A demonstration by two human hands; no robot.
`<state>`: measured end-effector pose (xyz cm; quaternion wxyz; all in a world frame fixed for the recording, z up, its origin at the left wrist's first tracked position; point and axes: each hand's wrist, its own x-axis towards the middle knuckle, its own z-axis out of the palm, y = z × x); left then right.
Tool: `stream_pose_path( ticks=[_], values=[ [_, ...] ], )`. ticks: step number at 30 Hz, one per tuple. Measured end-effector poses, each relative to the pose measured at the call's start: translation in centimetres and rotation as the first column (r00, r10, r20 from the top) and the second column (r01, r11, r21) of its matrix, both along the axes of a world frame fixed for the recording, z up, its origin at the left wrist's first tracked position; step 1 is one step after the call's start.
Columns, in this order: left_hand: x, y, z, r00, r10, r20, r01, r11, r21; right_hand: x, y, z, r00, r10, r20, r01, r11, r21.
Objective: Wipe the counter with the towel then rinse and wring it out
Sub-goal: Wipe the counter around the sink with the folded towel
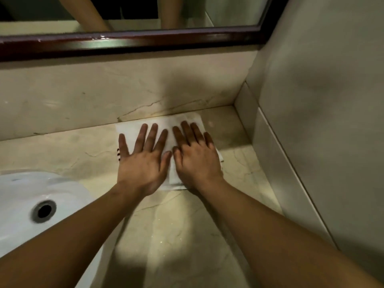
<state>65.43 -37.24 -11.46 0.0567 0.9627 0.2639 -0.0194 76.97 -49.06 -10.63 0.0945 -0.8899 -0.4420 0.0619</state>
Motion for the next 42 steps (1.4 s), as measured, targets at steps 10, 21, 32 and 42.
stream_pose_path(
  ticks=[10,21,32,42],
  values=[
    [3.9,-3.7,0.6,0.999,-0.013,-0.034,0.011,0.999,-0.033,3.3,-3.6,0.2,0.999,-0.032,0.01,0.032,0.998,-0.047],
    [2.1,-10.8,-0.3,0.992,-0.117,0.046,0.118,0.993,-0.015,0.0,-11.9,0.3,0.99,-0.14,0.013,0.141,0.988,-0.063],
    [-2.1,-14.9,-0.5,0.982,-0.167,0.091,0.168,0.986,-0.002,-4.2,-16.5,-1.2,0.98,-0.18,0.081,0.186,0.981,-0.063],
    [-5.8,-15.9,-0.7,0.983,-0.106,0.151,0.119,0.99,-0.08,-4.7,-16.7,0.3,0.989,-0.011,0.149,0.023,0.996,-0.083]
  ],
)
